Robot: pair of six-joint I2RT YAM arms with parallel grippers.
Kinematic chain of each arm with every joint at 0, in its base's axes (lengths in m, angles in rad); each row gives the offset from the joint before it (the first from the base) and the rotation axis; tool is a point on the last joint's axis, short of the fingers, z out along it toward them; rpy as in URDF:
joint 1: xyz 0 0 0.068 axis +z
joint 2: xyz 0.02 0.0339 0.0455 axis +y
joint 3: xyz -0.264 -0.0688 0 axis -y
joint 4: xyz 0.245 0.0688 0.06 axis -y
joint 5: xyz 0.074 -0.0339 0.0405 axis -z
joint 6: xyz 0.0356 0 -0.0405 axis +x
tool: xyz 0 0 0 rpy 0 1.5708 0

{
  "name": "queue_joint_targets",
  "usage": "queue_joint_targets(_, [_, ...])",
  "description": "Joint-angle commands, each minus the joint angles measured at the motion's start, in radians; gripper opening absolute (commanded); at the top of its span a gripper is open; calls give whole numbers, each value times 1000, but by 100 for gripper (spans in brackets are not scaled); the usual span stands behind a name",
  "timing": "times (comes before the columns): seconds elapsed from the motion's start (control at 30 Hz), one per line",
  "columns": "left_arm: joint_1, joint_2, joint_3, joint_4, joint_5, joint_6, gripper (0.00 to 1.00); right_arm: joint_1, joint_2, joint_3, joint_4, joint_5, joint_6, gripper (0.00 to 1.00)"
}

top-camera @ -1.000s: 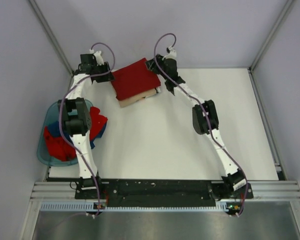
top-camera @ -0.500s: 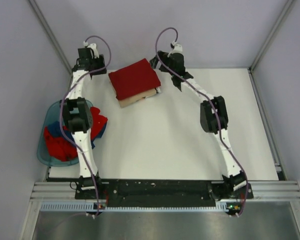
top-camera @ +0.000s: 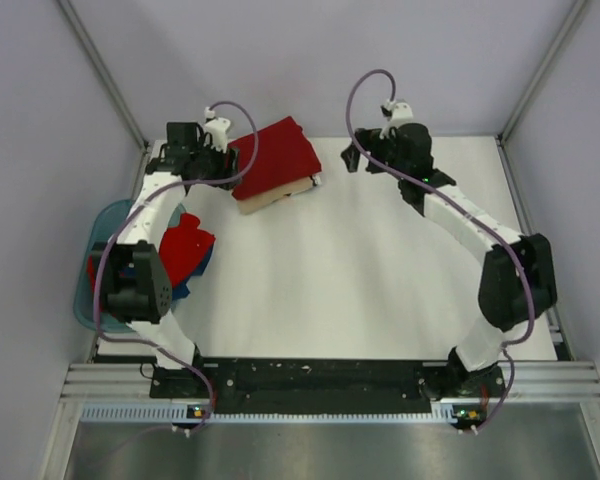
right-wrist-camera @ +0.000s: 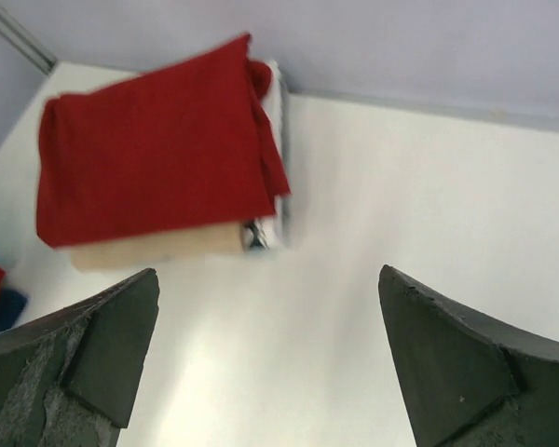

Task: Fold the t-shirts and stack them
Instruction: Put the neatly folded tshirt into the corner of the board with both arms

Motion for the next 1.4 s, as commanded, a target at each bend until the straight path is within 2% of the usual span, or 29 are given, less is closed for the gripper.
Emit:
queue_joint_targets(0.0, [-8,-214,-252,15,60,97,63,-77,-218,-269,12,-16,-92,99])
queue_joint_targets(0.13, [-8,-381,-490,75,92,166,67,-144,-412,-476,3,-8,-141,99])
queue_joint_targets(0.23, [-8,-504,-646,131,64,203,73,-195,-524,-606,7,9,-173,99])
queue_joint_targets(0.27, [-7,-533,-698,159,52,200,84,-204,-559,-649,9,27,-190,99])
queue_joint_targets(0.33, [-5,-590,-789,226,56,178,99,-222,-615,-720,24,64,-204,99])
queue_joint_targets(0.47, [-2,-651,-964,431,73,137,99,-233,-684,-873,194,167,-195,99])
queue_joint_targets(0.6, [-2,-665,-1087,645,1,-1,99,-235,-699,-1010,343,272,-209,99])
queue_joint_targets(0.77, [-4,-662,-1162,788,-81,-70,99,-249,-673,-1186,625,337,-196,99])
queue_joint_targets(0.87, [-4,-628,-1177,812,-97,-83,99,-258,-642,-1249,763,349,-195,99])
queue_joint_targets(0.9, [-4,-615,-1179,820,-103,-80,99,-258,-650,-1240,719,334,-192,99])
queue_joint_targets(1.37, [-5,-572,-1142,800,-126,-69,99,-261,-630,-1222,714,328,-196,99])
